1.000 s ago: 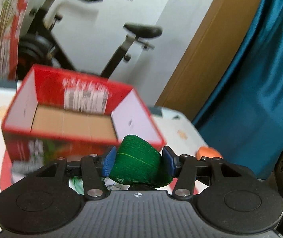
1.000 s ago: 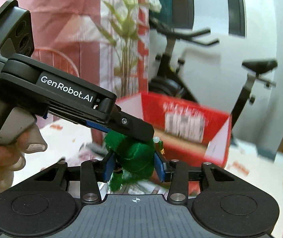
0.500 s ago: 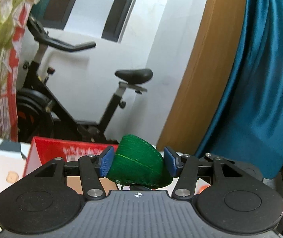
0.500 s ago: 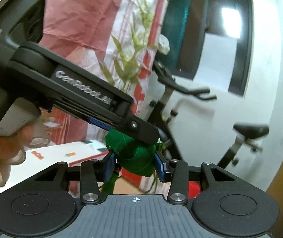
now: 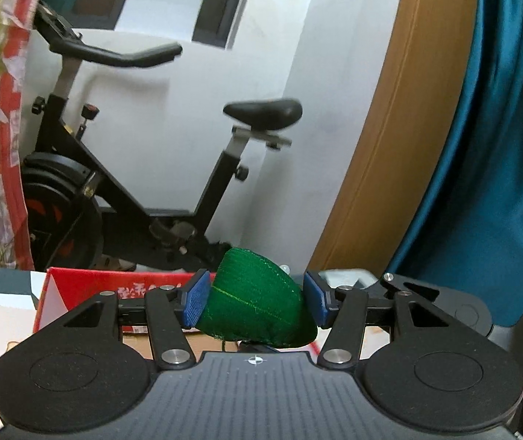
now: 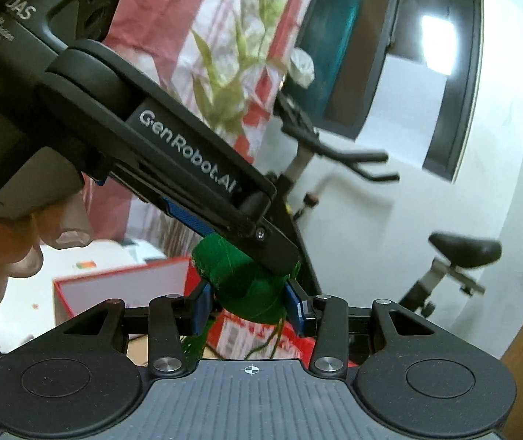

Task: Organize soft objects
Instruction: 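Lift the green pouch with the right gripper and carry it over the red box, then lower the green pouch into the red box and open the right gripper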

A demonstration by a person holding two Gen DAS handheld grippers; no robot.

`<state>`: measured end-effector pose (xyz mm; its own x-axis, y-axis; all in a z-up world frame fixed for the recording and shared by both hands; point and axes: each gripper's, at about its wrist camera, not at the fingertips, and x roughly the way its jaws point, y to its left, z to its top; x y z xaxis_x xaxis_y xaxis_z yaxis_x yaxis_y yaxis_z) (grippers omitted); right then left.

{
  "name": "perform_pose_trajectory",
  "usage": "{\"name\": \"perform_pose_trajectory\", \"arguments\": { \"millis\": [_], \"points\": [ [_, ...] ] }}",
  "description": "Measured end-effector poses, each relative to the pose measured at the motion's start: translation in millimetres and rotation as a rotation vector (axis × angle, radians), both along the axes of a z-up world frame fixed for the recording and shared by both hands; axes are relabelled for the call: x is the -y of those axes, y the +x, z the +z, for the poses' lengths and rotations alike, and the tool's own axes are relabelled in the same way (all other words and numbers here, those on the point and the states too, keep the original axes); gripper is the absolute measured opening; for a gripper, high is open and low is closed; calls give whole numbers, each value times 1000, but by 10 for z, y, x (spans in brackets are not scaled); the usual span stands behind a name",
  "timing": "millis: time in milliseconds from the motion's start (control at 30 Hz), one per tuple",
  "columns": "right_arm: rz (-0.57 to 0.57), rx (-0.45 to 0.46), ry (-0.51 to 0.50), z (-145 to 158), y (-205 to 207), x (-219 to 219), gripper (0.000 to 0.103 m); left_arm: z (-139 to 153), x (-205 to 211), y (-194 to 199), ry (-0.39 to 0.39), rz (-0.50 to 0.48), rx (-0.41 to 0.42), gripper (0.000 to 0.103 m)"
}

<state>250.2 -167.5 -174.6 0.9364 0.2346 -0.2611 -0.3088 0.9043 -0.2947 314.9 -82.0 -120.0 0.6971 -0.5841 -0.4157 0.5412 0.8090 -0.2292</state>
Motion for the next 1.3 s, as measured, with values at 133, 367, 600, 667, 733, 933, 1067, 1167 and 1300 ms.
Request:
{"name": "perform_pose_trajectory", "arguments": {
  "millis": [133, 367, 600, 667, 733, 933, 1067, 1167, 1300],
  "points": [
    [-23, -30, 30, -125, 163, 82, 39, -169, 122, 174, 43, -8, -15, 58],
    [-31, 38, 71, 111, 286, 213, 39, 92, 166, 299, 36, -3, 55, 59],
    [-19, -75, 86, -144, 236, 207, 40, -55, 184, 275, 58, -13, -5, 59],
    [-28, -153, 104, -286, 279, 199, 40, -242, 180, 312, 59, -4, -85, 59],
    [-40, -242, 146, -410, 315, 204, 40, -425, 150, 389, 44, 14, -186, 59],
    [-75, -360, 172, -612, 317, 170, 40, -818, 42, 538, 0, 15, -362, 59],
    [-101, -413, 239, -666, 311, 183, 40, -904, 59, 560, 12, 17, -372, 59],
    [-117, -433, 244, -690, 310, 199, 40, -939, 73, 544, 25, 11, -376, 59],
    [-142, -467, 270, -710, 371, 240, 40, -995, 67, 544, 25, 21, -386, 59]
  ]
}}
